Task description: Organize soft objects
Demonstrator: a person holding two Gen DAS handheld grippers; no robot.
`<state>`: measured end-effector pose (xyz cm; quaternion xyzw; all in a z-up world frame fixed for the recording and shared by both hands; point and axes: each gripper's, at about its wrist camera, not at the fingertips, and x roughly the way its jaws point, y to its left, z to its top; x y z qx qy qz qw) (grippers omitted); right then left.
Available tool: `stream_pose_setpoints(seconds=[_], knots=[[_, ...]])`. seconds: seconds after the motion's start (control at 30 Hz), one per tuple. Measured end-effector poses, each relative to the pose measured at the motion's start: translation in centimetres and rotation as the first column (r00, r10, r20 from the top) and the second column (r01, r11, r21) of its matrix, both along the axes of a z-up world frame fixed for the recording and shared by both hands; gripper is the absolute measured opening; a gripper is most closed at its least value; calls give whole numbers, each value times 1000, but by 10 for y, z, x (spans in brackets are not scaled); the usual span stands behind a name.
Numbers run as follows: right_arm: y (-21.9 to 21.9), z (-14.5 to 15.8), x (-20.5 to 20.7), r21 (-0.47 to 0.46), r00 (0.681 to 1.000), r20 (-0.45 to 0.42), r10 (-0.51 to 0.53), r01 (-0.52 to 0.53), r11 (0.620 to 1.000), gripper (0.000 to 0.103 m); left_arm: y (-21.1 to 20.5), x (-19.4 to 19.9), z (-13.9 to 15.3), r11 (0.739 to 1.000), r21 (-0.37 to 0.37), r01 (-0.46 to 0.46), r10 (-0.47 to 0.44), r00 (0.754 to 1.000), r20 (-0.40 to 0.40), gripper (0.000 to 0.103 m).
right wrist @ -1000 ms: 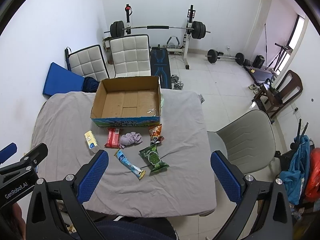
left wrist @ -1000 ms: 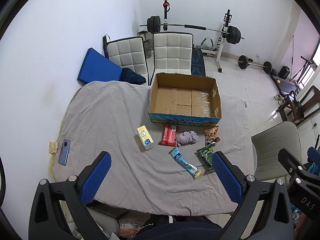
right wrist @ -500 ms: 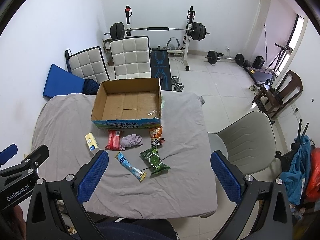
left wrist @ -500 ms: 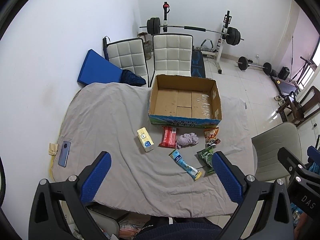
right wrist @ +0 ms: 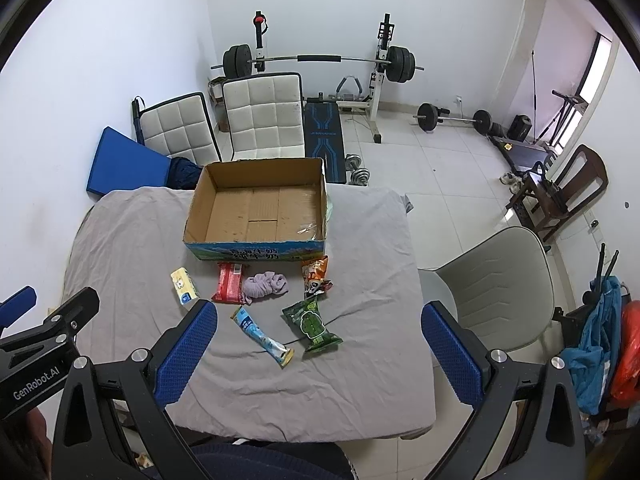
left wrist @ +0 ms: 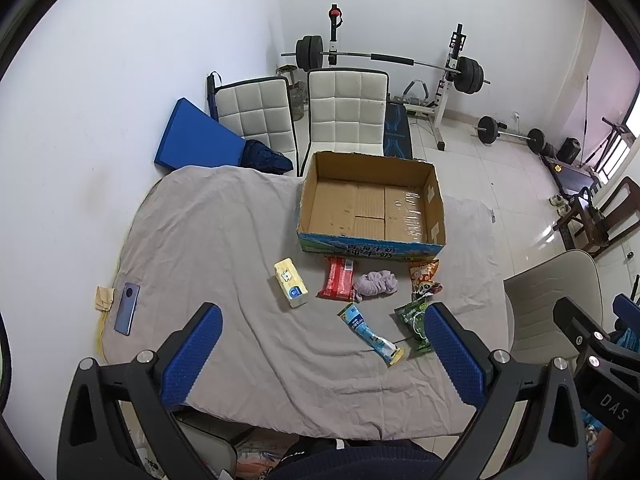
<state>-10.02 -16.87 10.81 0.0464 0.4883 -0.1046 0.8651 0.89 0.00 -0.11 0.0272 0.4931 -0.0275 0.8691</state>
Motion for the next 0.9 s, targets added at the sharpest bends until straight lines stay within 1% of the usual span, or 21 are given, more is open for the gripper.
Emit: stream_pose_setpoints(seconds=[0.2,0.73,0.9], knots=[[-1,2,3,1,1000,0,3,-3,1000,103,-2,1,0,1000,1,-3,3,1000,1,103],[-1,10,11,-6,999,32,-2,2,1000,103,1,12,0,1000,1,-9,9,1000,9,103],[-2,9,13,-3,1000,24,1,-1,1000,103,4,17,1,1000,-3,-16,16,1000,13,103]])
